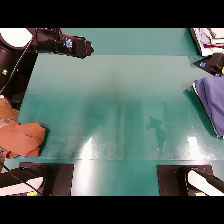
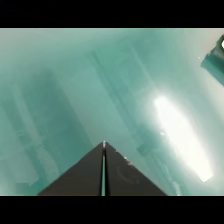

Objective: Fold the shirts.

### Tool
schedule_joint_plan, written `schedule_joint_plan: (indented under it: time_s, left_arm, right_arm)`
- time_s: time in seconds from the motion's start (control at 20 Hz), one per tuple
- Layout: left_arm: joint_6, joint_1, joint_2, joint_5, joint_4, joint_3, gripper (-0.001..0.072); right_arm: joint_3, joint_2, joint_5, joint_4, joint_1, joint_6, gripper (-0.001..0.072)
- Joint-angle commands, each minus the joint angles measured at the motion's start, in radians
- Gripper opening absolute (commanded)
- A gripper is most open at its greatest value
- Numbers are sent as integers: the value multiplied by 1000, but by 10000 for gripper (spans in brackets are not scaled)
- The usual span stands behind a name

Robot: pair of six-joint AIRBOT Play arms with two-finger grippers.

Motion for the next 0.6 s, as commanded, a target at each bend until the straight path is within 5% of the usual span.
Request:
schedule_joint_plan:
  time_s: [0.0,0.55]
  left_arm:
    - [0,0,0,1,0,0,25]
    - [0,0,0,2,0,0,25]
  right_arm:
    - [1,0,3,1,1,0,21]
    - [0,0,35,2,1,0,21]
